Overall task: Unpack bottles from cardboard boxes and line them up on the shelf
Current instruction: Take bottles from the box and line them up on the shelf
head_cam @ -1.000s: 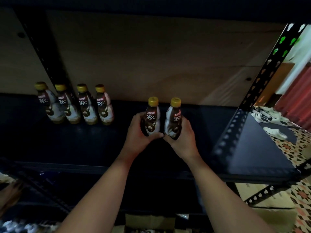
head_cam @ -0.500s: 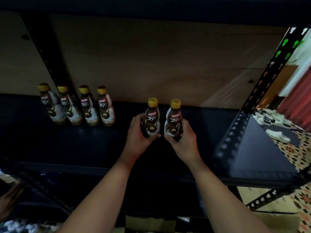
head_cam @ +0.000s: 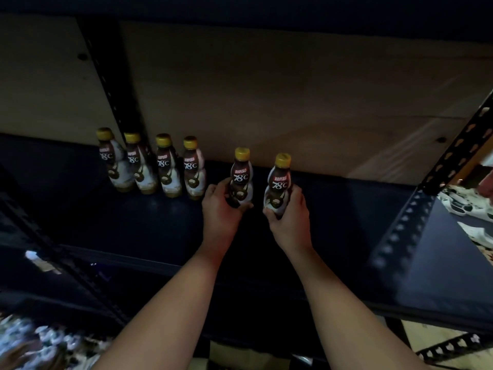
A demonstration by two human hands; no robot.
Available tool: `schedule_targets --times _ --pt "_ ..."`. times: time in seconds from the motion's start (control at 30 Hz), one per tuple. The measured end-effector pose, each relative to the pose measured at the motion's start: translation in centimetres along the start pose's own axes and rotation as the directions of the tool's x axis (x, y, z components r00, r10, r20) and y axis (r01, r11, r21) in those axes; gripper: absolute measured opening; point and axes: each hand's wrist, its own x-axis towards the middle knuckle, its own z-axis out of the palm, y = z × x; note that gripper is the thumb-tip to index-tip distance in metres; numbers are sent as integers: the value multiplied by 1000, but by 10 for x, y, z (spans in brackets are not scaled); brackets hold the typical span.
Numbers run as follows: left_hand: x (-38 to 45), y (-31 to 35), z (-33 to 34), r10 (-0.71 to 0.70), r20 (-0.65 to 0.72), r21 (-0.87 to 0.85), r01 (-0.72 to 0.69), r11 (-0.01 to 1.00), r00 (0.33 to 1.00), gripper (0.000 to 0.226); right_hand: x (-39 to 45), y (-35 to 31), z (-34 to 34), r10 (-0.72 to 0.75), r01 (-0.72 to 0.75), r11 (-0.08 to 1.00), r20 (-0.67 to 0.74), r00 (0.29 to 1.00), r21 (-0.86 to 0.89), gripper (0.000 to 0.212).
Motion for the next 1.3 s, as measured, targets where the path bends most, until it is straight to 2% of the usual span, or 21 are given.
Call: schedule_targets --times 0.27,0.37,0.5,0.83,1.1,1.3 --pt "20 -23 -17 14 -67 107 -7 994 998 53 12 -17 41 22 -22 1000 -18 1000 15 75" --pt "19 -25 -18 22 -81 124 -11 992 997 55 16 -23 53 33 -33 999 -16 999 7 77" --pt "16 -25 -18 18 -89 84 -11 996 996 48 20 -28 65 43 -43 999 -21 999 -4 77" --pt "11 -26 -20 -97 -79 10 98 995 992 40 13 -25 66 1 0 1000 -29 1000 30 77" --pt "11 -25 -20 -152 -83 12 153 988 985 38 12 -27 64 -10 10 999 -11 1000 43 74" --pt "11 -26 -20 -130 -94 27 133 991 987 37 12 -28 65 -25 25 999 3 1000 36 73"
